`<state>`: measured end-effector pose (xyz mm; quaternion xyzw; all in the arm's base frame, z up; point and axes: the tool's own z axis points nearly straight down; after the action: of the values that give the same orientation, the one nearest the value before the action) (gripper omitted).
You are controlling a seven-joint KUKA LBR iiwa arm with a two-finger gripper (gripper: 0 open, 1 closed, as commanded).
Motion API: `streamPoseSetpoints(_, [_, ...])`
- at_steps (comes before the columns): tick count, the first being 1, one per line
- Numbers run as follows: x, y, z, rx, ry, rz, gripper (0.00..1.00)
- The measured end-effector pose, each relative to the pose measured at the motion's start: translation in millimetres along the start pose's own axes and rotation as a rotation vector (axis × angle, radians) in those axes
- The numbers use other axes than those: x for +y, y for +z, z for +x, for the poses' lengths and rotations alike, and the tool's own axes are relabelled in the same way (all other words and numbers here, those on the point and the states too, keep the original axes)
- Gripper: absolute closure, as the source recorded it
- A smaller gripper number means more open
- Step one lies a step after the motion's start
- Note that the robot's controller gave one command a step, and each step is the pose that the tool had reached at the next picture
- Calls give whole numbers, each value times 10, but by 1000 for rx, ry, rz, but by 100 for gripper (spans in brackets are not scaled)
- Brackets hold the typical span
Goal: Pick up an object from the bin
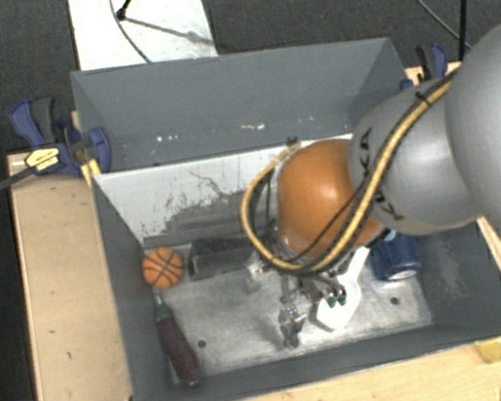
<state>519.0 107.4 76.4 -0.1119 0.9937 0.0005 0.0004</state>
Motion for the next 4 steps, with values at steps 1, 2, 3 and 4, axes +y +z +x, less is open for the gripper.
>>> streamPoseSetpoints(1, [0, 0, 0, 0, 3, 0, 0])
streamPoseSetpoints(2, [-283, -255, 102, 2, -67, -3, 0])
streamPoseSetpoints(3, [-574, -305, 212, -7, -54, 3, 0])
streamPoseSetpoints(4, [-640, -588, 158, 3, -215, 0, 0])
